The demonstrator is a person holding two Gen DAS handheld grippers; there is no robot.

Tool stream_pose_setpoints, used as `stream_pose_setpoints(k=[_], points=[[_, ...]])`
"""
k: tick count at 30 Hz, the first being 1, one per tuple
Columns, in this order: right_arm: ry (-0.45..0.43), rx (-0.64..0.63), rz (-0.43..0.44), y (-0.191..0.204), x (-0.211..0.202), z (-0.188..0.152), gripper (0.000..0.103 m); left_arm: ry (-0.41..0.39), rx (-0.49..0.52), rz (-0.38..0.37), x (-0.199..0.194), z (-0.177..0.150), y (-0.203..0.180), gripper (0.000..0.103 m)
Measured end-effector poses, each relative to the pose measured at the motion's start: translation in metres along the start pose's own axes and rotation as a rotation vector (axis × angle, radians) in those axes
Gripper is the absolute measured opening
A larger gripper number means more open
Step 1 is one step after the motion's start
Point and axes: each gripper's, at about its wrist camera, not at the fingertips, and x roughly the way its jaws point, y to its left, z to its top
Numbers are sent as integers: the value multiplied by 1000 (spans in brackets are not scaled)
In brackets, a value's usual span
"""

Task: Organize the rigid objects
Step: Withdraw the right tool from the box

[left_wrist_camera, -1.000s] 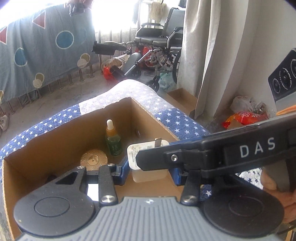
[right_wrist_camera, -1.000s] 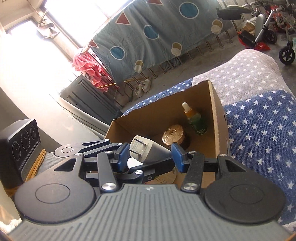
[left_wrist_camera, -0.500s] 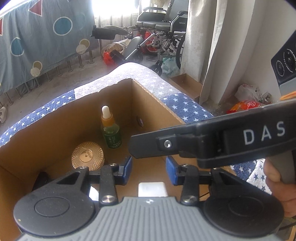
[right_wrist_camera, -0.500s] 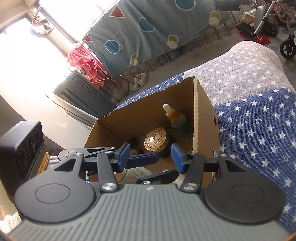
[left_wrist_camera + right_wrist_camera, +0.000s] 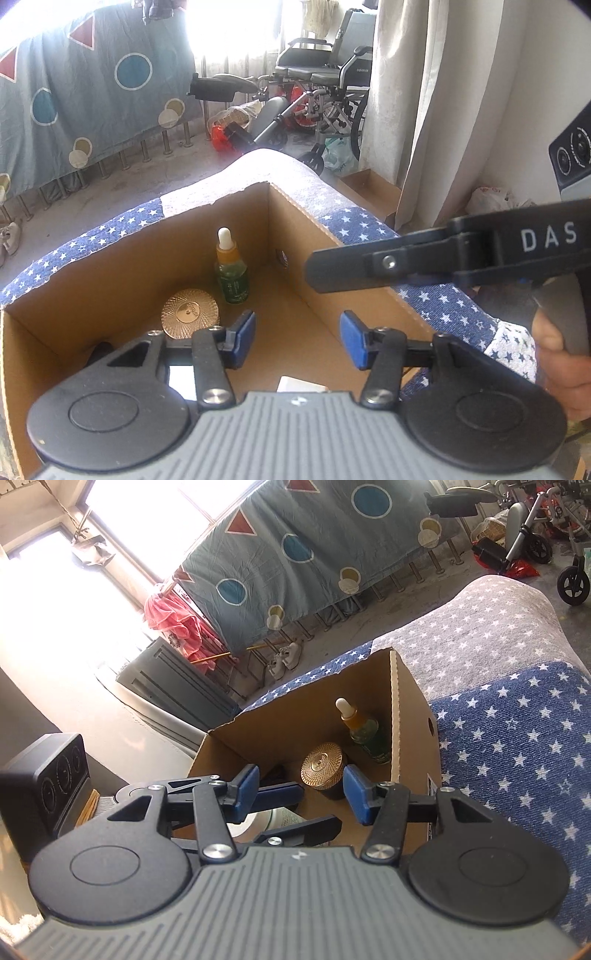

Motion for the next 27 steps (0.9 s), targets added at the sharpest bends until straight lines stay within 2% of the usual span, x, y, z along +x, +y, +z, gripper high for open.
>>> stream_pose_setpoints(k=[6,10,13,16,18,21,24,27], points=[[-85,27,34,12,-45,-19,54,-68,-31,-6,-45,-21,2,70],[-124,33,31,25,-67,-43,59,-87,-88,1,-69,-40,8,87],[-137,23,-2,36,-76,-62,66,-108,-133,33,-85,-56,14,94],[-164,-19,-80,53,-81,-80,79,-120,-149,79,-96,-70,17,102],[-180,-47,-130,64,-82,-90,85,-121,-167,105,-102,-79,22,103],[-183,-59,-149,75,-81,-100,88,-92,-210,127,-103,-86,29,103],[-168,-83,-157,85,-74,-100,88,-56,-230,131,-102,-94,37,103],[-117,-169,-188,98,-60,-86,88,-55,-247,141,-105,-103,46,103]])
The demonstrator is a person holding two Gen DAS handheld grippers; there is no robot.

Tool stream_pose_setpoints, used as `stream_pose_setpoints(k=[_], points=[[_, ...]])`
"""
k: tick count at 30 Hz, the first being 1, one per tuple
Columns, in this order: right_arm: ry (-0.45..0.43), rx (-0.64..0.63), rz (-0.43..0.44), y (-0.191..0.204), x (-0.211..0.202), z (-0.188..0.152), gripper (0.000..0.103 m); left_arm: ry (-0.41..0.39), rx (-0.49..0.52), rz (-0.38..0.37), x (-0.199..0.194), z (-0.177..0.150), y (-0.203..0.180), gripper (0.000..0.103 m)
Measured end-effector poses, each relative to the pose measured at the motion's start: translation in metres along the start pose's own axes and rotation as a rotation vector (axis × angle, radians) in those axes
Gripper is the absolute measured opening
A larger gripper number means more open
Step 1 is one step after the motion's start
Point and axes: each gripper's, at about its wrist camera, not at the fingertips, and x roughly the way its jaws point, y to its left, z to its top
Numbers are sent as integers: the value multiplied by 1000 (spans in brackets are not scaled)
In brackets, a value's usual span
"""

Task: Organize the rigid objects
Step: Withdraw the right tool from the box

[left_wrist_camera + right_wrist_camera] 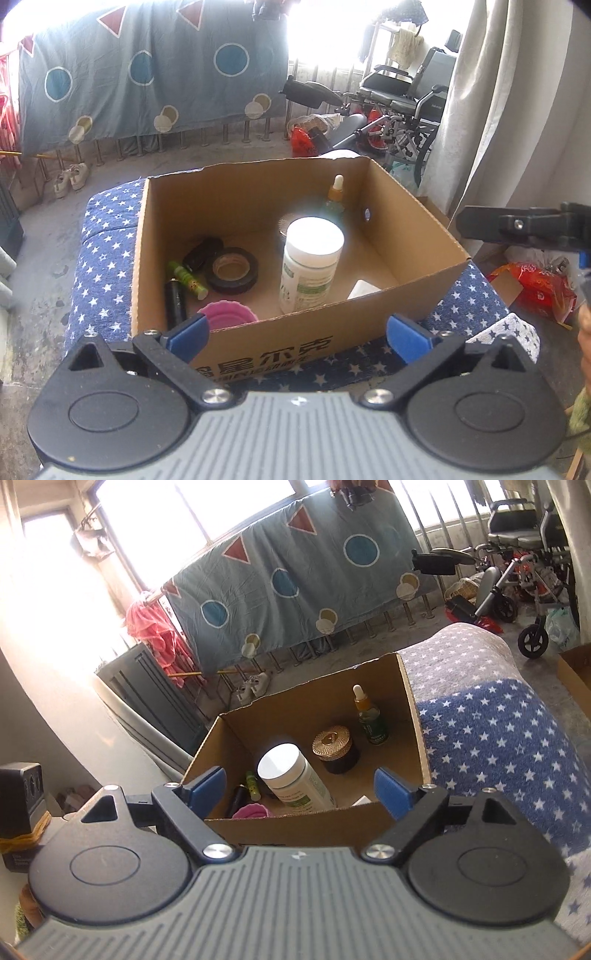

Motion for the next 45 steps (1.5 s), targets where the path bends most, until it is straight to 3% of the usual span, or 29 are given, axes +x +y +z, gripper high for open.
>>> stream_pose_setpoints(k=[3,8,13,15,17,26,31,33,36,41,45], points=[[122,-126,-30,11,30,28,87,-18,-35,-1,-3,-2,14,103],[475,-321,-127,26,118,55,77,-69,-83,0,-14,-4,35,103],[764,-376,-159,28,197,53,80,-108,-89,13,-20,-3,49,103],[814,-480,-180,40,214,49,79,-115,-92,15,-20,-2,53,103],[889,-448,-153,40,229,46,79,-118,-94,17,-18,-2,57,103],[1069,-434,-212,14,270,15,75,-111,-114,-4,-3,0,68,103],[1045,-610,-287,26,273,17,67,-115,-122,-8,0,-1,71,103],[1003,-647,-329,28,274,24,59,-116,-124,-8,0,-2,71,103],[912,-735,-384,34,272,29,58,-110,-118,-7,0,-3,69,103],[804,-699,-342,41,246,49,61,-114,-102,-2,-2,-4,61,103],[599,-597,-305,51,186,79,69,-121,-86,2,-7,-3,51,103]])
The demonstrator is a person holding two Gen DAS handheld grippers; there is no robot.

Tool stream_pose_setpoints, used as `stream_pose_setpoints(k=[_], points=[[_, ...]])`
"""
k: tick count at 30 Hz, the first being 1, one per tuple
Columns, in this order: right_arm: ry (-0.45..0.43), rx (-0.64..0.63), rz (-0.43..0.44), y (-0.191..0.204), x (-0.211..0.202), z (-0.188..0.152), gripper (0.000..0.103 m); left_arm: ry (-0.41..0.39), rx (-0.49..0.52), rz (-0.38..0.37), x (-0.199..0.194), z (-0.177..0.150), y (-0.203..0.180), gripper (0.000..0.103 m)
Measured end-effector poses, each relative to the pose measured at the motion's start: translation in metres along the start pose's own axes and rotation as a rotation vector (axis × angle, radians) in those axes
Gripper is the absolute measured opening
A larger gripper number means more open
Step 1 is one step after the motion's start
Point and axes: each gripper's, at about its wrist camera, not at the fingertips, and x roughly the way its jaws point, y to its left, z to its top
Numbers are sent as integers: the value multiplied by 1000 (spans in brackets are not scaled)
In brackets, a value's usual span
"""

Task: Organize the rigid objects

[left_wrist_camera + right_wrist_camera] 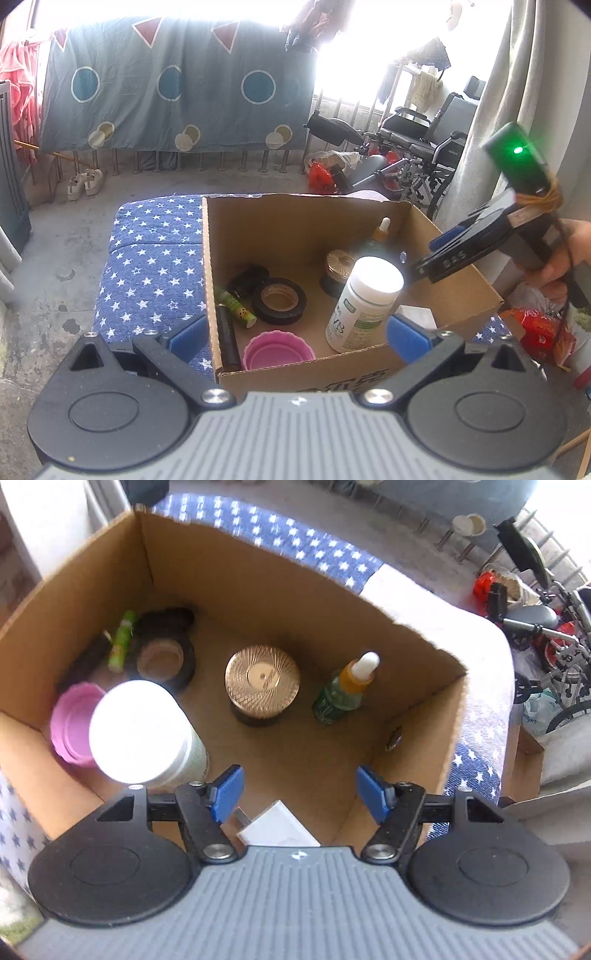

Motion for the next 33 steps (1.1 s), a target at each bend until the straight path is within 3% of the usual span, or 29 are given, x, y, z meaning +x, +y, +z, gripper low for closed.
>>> stream_pose_setpoints(k=[4,8,11,14,16,21,24,33], points=[[-236,169,83,-26,-81,-39,83,9,16,20,-3,2,-13,103],[-430,295,97,-19,-140,-96,102,5,31,71,-6,2,-29,103],[-500,415,119,-13,-156,-144,102,9,29,122,-6,-2,-38,103],[-492,522,117,0,-148,-172,102,35,71,179,-2,-5,-46,103],[-460,558,77,17,-127,-186,102,62,47,193,1,-7,-46,103],[-376,563,45,42,-82,-181,102,79,-68,187,3,-6,-40,103],[-365,555,30,45,-65,-171,102,102,-55,237,7,-2,-42,103],[-367,516,19,44,-58,-152,102,116,-30,279,8,1,-48,102]])
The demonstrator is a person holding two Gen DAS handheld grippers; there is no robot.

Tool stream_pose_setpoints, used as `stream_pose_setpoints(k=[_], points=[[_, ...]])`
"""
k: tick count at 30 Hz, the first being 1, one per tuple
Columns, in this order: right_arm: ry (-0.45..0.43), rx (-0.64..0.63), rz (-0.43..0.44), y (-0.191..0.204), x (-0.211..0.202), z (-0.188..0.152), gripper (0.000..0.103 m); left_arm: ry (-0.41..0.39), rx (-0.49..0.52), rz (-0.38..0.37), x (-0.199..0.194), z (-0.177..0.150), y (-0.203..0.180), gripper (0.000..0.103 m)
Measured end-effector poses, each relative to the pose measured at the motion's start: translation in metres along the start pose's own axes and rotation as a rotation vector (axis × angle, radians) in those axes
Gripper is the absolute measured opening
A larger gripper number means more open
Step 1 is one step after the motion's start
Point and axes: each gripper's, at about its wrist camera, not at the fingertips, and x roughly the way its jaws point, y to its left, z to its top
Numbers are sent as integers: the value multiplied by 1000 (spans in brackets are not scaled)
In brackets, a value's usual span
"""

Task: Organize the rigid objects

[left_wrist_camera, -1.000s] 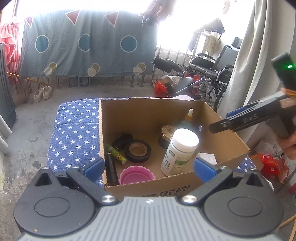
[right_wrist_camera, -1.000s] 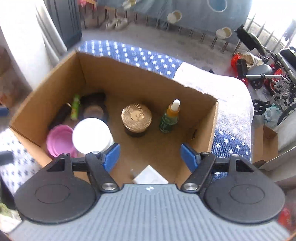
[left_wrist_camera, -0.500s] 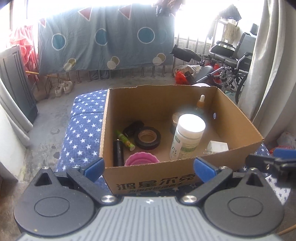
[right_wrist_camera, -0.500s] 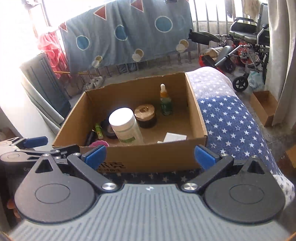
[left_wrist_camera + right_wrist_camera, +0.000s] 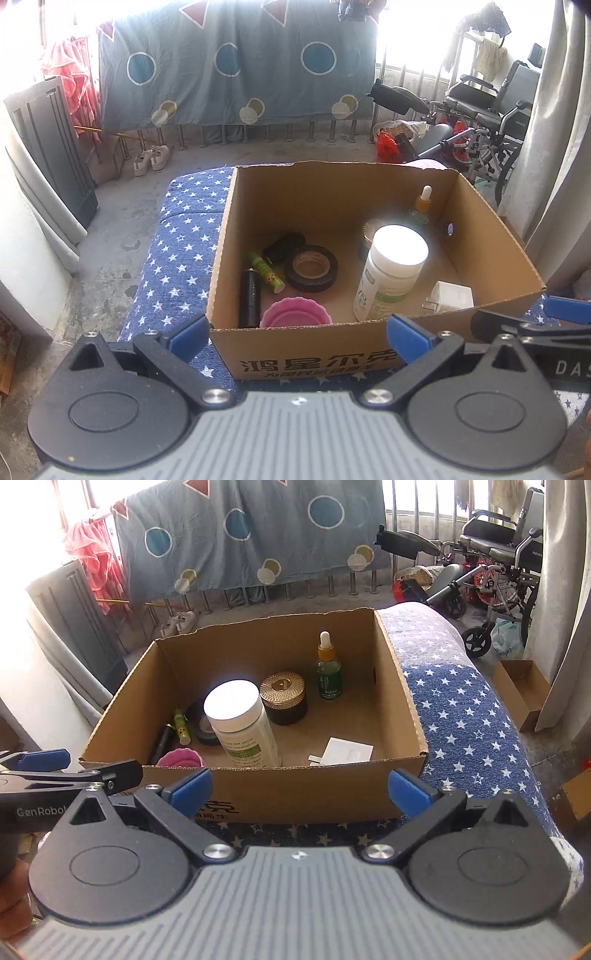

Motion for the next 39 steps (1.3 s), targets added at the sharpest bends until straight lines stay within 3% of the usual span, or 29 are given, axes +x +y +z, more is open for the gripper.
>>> stream_pose_setpoints(k=[39], points=[[19,-19,-22,15,9,3,102,14,-9,32,-3,2,7,100]])
